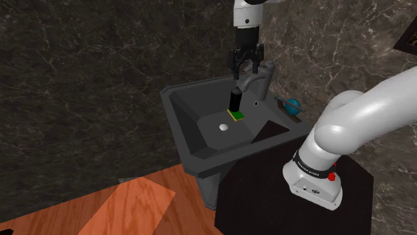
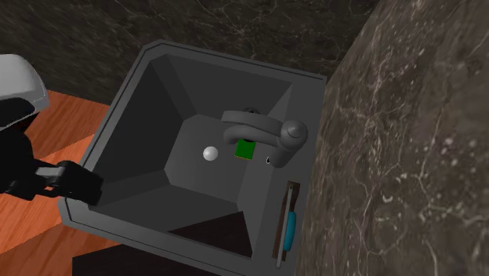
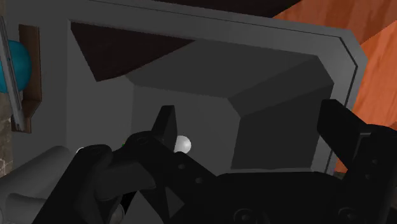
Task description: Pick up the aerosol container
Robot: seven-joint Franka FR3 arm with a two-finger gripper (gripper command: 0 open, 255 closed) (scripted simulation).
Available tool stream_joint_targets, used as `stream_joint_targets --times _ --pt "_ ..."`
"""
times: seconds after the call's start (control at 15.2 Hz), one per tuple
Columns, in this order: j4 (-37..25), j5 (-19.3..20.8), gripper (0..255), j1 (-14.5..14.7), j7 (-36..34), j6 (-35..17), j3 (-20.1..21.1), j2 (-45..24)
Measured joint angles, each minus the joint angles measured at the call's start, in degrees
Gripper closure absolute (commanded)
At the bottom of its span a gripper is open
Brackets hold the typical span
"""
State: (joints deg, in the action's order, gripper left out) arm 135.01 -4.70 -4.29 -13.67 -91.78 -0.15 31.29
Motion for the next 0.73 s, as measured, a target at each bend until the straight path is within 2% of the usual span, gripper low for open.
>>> stream_joint_targets --times 0.73 --pt "-8.8 -2.9 0 -5.3 -7.0 -11.9 -4.4 -21.3"
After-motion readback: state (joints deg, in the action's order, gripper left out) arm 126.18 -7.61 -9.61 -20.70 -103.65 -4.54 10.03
